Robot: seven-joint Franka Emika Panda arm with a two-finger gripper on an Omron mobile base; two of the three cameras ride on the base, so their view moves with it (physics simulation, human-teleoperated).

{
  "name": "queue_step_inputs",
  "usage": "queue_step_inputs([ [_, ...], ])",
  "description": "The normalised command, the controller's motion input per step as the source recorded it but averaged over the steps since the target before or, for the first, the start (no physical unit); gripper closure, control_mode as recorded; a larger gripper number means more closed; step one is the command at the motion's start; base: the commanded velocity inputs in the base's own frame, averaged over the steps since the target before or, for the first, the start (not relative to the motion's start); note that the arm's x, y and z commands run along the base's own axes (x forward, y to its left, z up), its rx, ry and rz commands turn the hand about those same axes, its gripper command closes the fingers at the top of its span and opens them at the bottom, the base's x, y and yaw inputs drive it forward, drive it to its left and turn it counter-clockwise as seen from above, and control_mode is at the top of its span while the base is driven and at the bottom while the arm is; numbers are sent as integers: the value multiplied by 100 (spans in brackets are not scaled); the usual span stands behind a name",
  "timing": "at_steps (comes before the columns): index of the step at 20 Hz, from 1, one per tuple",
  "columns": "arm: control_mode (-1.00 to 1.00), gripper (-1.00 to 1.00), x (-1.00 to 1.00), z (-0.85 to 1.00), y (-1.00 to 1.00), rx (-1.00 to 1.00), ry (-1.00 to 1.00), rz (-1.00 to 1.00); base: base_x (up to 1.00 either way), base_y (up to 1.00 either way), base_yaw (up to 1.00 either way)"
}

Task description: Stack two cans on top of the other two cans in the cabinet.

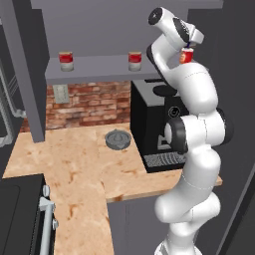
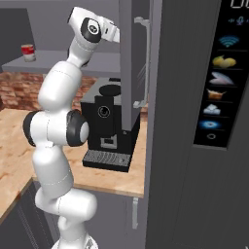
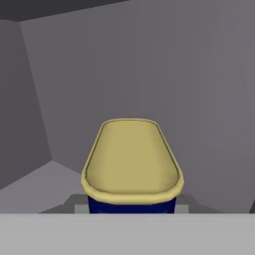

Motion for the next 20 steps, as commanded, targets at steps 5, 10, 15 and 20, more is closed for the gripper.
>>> queue_step_inputs([
  [5,-100,100,0,0,0,0,0,0,0,0,0],
  [10,-100,100,0,-8,0,0,0,0,0,0,0],
  [15,-100,100,0,-28,0,0,0,0,0,0,0],
  [20,-100,100,0,-24,0,0,0,0,0,0,0],
])
